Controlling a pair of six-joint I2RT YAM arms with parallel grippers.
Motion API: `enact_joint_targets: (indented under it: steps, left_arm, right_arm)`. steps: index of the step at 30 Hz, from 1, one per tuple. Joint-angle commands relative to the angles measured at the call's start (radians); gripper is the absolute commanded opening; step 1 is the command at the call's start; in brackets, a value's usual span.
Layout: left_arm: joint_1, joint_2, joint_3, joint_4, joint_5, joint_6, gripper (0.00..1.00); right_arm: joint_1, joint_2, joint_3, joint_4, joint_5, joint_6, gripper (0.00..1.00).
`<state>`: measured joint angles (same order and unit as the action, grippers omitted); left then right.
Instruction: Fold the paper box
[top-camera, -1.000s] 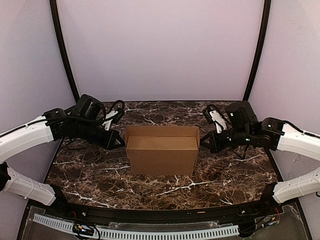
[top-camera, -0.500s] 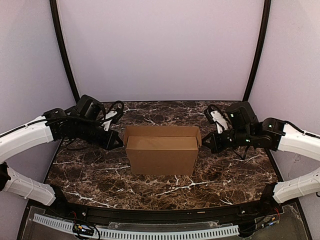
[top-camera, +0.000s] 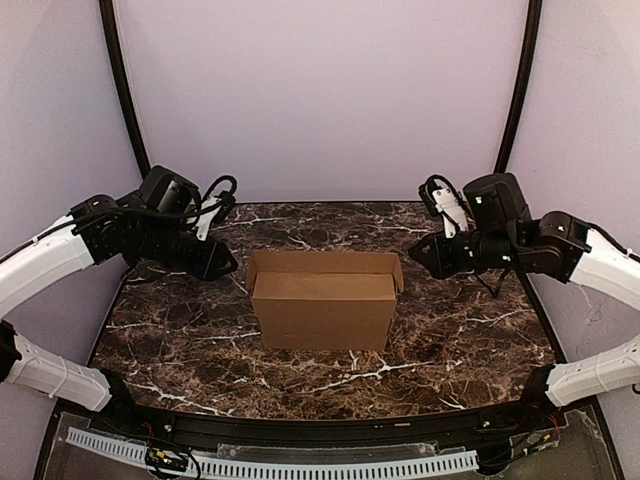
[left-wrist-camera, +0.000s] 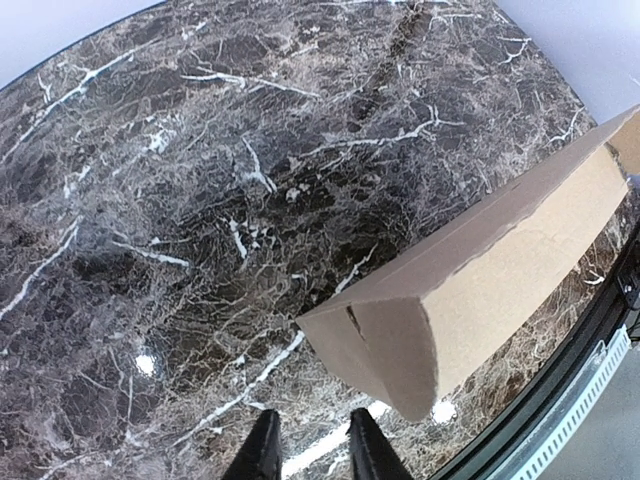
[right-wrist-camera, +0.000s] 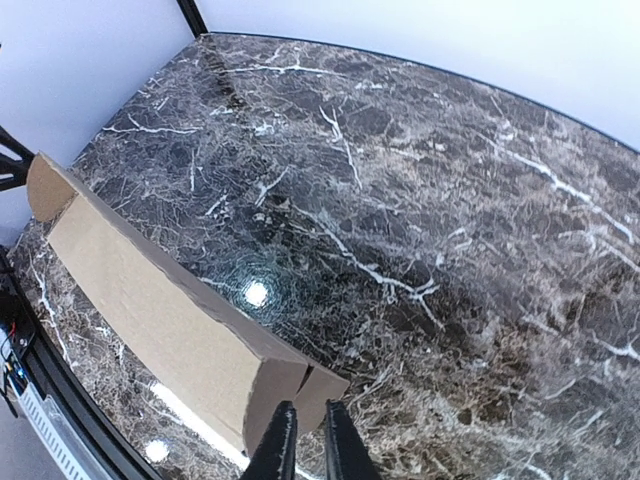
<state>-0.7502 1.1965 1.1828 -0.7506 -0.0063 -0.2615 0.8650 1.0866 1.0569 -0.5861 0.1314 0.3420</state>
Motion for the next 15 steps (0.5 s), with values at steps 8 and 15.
enact_joint_targets:
  steps: [8,15]
  left_arm:
    - [-0.003,0.008,0.093,0.017,0.058,0.025,0.43]
    - [-0.003,0.042,0.095,0.067,0.134,-0.001,0.48]
  right_arm:
    - [0.011,0.017,0.045,0.030,-0.049,-0.017,0.25]
    - [0.012,0.041,0.042,0.058,-0.095,-0.008,0.30]
